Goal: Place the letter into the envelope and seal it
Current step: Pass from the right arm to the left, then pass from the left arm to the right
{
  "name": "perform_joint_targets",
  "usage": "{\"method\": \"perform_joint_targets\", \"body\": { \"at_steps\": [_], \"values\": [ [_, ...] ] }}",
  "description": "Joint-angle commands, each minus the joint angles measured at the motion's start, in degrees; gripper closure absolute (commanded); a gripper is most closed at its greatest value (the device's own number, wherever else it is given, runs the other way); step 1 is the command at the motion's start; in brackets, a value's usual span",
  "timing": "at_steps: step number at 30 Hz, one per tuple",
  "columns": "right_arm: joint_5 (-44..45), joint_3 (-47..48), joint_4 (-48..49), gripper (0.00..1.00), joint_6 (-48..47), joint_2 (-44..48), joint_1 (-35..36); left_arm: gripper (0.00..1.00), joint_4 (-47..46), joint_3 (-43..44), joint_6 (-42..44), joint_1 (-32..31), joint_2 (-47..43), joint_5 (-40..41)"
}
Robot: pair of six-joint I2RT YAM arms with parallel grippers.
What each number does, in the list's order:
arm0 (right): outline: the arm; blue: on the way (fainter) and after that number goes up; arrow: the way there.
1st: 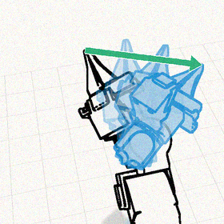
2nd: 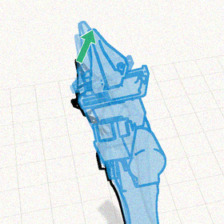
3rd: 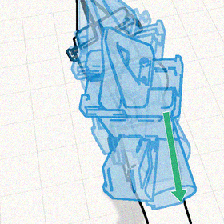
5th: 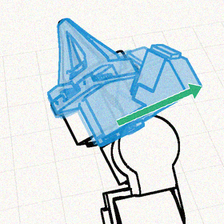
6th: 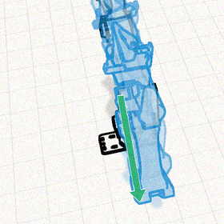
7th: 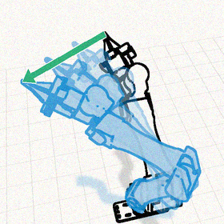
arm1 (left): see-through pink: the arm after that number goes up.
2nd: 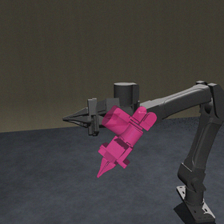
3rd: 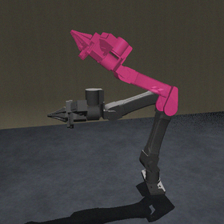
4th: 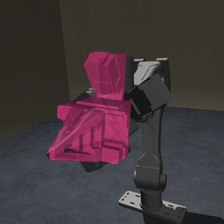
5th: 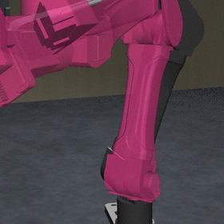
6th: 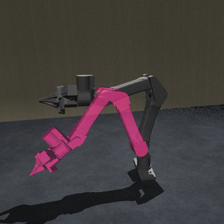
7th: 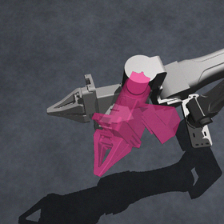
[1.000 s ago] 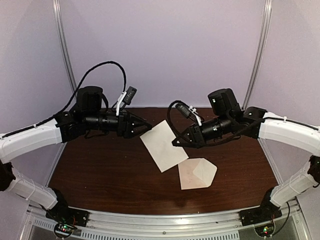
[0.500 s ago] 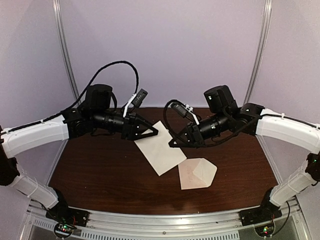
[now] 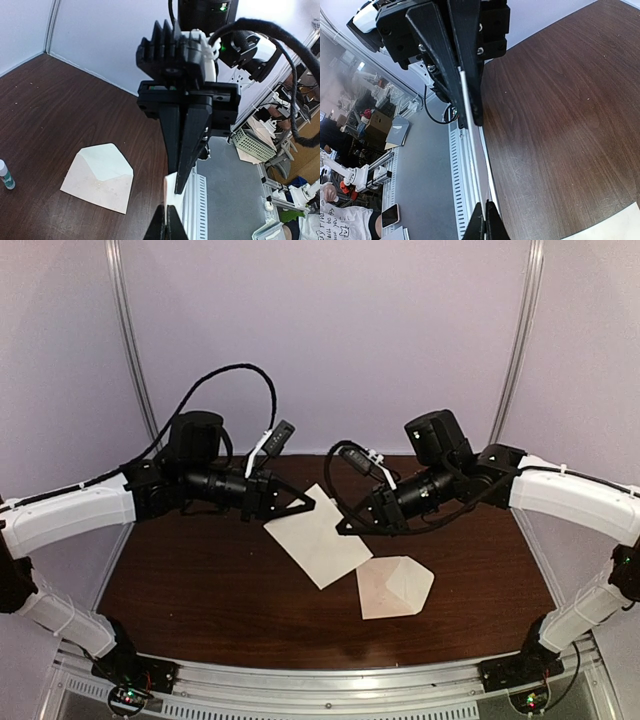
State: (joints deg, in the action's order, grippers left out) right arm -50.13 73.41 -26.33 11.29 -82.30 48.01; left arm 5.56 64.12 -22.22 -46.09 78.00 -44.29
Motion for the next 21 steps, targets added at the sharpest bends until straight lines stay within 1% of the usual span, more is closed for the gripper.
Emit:
{"method": "perform_joint_targets", "body": {
  "at_steps": [1,7,11,16,21],
  "values": [
    [-0.3,-2.7,-0.1,1.0,-0.2,3.3,-1.3,1.0,-5.1,-1.7,-1.9,0.6,-3.7,2.9],
    [-0.8,-6.6,-0.1,0.99,0.5,6.1,-2.3,1.0,-11.2,-4.6,-5.6,3.0,-7.1,2.9],
    [-1.1,-7.9,-0.4,0.97,0.7,7.5,-2.7,1.0,-10.5,-4.9,-5.7,4.0,-7.5,1.6],
    [-1.1,-7.9,-1.6,0.97,0.2,9.0,-3.6,1.0,-8.4,-4.9,-4.8,4.9,-7.9,1.4],
    [-1.9,-8.6,0.1,0.99,1.2,10.6,-4.6,1.0,-9.5,-5.5,-5.2,5.9,-9.4,3.1]
  ]
}}
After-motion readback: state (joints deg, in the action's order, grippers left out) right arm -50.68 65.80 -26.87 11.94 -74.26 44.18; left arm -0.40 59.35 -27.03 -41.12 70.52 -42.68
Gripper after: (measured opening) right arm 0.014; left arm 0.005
